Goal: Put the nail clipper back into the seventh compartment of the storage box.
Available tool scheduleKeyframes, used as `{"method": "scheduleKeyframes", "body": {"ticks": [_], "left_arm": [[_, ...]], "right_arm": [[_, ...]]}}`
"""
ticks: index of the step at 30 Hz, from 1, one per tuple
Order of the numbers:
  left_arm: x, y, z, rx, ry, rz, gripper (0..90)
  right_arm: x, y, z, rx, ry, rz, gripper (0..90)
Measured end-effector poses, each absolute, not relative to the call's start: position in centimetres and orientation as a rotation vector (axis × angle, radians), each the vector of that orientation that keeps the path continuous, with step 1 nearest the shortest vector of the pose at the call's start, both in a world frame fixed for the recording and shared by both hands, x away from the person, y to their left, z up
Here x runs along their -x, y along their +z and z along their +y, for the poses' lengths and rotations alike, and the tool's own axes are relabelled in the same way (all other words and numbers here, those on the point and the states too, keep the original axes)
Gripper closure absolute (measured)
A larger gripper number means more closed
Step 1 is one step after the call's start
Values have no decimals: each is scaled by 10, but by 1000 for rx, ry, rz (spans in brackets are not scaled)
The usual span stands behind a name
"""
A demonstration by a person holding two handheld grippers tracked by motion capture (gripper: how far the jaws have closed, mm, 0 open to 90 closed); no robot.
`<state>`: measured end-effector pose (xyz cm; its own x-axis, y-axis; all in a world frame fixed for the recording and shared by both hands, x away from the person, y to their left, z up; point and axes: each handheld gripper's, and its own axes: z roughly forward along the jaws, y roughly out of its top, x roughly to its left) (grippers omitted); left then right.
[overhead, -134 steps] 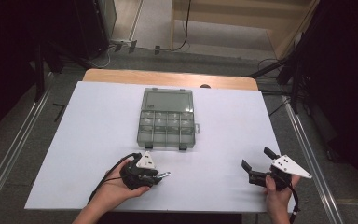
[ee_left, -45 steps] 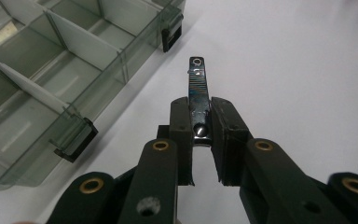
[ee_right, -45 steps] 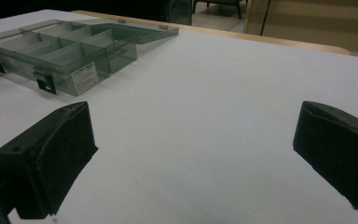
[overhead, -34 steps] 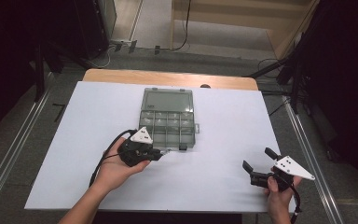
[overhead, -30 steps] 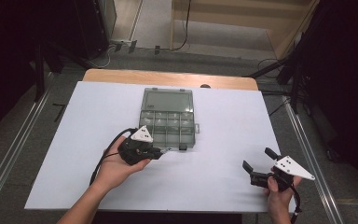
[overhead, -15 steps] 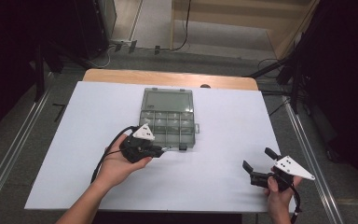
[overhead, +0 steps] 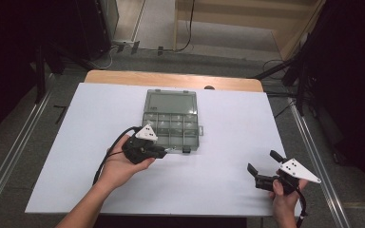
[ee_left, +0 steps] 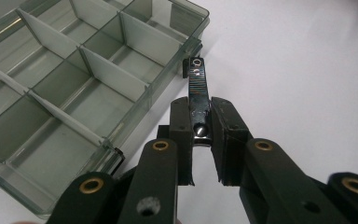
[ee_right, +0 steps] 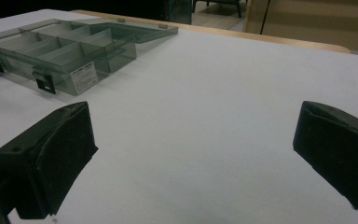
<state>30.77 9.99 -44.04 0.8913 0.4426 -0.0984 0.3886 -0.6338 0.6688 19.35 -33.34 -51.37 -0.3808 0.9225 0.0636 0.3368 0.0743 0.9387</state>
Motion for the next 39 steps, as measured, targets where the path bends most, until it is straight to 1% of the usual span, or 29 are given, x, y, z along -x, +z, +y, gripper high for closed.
{"method": "scheduleKeyframes", "body": {"ticks": [10,24,39], "left_arm": [[-310,-435,96,-2340,146,583,788],[-322,-439,90,-2333,141,607,787],[-337,-444,80,-2284,155,681,787]], "right_arm": [[-193,-514,-334,-1248,1312,1778,0],[-194,-514,-334,-1252,1313,1775,0],[-194,-514,-335,-1255,1314,1774,0]]}}
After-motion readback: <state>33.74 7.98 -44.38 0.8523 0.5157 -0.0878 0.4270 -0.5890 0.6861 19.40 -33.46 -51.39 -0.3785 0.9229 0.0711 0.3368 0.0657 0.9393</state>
